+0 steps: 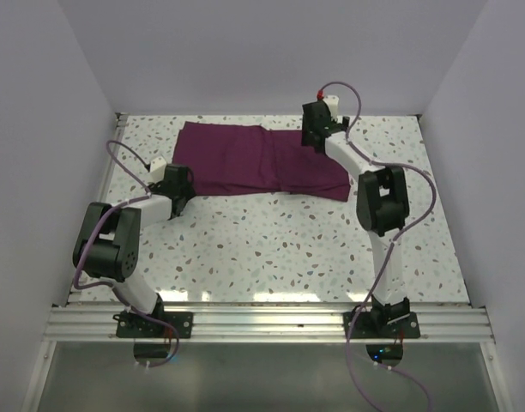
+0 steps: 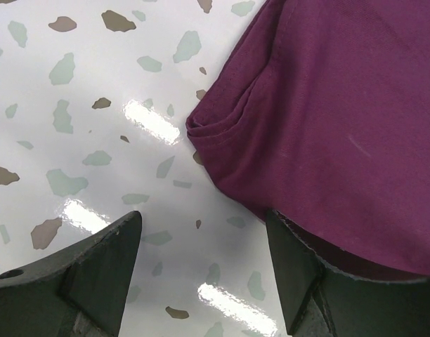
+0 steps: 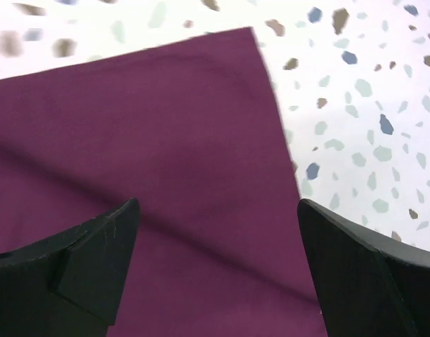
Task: Open and lay out the surgical kit
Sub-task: Open the surgical kit at the center of the board.
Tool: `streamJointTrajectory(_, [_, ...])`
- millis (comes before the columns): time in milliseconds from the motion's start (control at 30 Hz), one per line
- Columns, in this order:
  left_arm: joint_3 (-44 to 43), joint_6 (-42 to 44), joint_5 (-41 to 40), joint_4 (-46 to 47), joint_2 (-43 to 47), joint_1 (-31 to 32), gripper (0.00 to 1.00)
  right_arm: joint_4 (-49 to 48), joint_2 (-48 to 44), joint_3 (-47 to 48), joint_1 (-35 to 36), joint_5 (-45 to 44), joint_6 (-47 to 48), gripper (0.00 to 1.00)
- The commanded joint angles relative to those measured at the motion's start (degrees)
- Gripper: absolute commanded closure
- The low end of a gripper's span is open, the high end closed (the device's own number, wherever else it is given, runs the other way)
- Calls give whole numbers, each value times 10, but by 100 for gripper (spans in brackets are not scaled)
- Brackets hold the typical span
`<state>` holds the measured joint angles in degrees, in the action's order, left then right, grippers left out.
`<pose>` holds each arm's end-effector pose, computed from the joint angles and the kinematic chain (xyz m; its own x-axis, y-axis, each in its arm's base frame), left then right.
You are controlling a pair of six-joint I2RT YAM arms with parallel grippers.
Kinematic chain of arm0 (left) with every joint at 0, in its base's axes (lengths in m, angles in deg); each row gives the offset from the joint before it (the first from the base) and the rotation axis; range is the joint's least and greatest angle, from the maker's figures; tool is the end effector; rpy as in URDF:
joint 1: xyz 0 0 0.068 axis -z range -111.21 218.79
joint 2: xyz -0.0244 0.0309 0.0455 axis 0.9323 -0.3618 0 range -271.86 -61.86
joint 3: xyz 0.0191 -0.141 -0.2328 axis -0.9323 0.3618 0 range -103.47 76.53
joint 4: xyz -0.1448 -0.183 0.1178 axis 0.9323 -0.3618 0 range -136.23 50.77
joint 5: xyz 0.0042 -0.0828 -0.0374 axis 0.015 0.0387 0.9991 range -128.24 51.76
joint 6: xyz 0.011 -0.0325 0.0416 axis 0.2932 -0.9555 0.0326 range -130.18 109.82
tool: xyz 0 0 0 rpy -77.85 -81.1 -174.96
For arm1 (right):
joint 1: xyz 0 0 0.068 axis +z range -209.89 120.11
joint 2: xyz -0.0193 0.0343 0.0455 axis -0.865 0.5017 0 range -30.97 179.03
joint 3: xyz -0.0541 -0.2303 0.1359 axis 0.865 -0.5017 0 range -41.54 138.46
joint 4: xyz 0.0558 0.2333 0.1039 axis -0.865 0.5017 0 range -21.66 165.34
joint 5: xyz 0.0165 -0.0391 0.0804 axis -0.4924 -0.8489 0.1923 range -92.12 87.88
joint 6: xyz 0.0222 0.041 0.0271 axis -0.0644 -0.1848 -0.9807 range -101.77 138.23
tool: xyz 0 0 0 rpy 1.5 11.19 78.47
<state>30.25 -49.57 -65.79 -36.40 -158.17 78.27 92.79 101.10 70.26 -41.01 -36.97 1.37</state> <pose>0.3225 -0.0371 0.1493 -0.4553 -0.4945 -0.7404 -0.5861 0.7925 -0.1689 0.4994 0.1494 0.2082 -0.6027 0.0455 -0.7966 0.3067 0.9349 -0.1787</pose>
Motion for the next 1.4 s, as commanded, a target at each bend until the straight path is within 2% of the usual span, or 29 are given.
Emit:
streamJointTrajectory(0, [-17,-1,-22,7,-3,3,25,-32,-112,-42,52,58,-3,2])
streamJointTrajectory(67, [-14,-2,-23,9,1,3,25,-19,-129,-71,80,60,-2,2])
streamJointTrajectory(167, [-7,-2,-25,13,6,4,24,-12,-136,-106,107,73,1,9])
streamJointTrajectory(200, [-7,-3,-26,14,7,4,24,-10,-136,-114,113,80,-2,22])
streamJointTrajectory(300, [-6,-3,-27,15,8,5,25,-8,-137,-144,124,83,-15,45])
streamJointTrajectory(333, [-5,-3,-26,15,8,5,24,-5,-136,-156,127,85,-17,46])
streamJointTrajectory(367, [-5,-3,-28,14,8,5,25,-3,-137,-161,132,85,-19,53])
streamJointTrajectory(533, [-6,-2,-31,16,8,7,24,6,-145,-182,155,80,-18,56])
streamJointTrajectory(1067, [-9,-2,-45,14,4,16,25,25,-139,-181,199,76,-19,55])
streamJointTrajectory(1367, [-10,-2,-50,12,4,19,25,32,-132,-176,199,52,-18,66])
